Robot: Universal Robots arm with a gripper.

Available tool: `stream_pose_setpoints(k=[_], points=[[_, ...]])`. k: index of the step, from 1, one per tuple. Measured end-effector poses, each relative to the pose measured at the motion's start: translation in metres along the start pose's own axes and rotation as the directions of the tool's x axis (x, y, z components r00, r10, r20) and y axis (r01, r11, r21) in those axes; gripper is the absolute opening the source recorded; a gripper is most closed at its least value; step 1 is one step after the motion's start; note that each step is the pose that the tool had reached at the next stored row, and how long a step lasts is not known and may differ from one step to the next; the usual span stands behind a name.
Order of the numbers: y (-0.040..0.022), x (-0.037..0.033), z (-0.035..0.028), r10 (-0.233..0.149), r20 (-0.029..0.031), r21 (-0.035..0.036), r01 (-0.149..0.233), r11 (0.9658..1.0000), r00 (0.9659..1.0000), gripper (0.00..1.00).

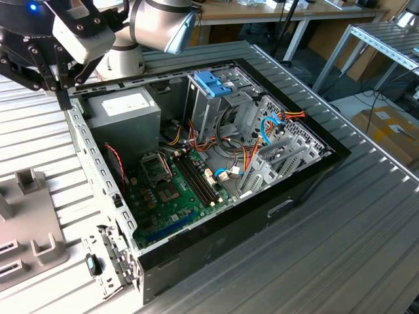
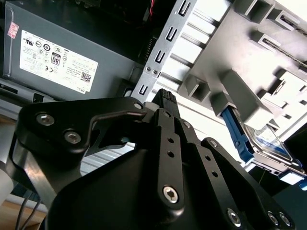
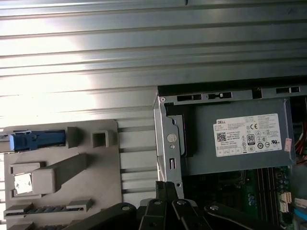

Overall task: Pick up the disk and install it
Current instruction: 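Reach for the disk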

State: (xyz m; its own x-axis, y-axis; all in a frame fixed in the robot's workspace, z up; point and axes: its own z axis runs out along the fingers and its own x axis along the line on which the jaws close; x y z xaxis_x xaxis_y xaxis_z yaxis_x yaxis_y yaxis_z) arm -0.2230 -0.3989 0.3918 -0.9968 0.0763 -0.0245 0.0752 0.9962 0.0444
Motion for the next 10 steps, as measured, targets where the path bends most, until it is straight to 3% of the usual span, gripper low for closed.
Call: stream_pose_setpoints(k=[10], points=[[-0.0007, 0.0086, 0.0001, 0.000, 0.0000, 0.0000, 0.000, 1.0000, 1.0000, 0.11]])
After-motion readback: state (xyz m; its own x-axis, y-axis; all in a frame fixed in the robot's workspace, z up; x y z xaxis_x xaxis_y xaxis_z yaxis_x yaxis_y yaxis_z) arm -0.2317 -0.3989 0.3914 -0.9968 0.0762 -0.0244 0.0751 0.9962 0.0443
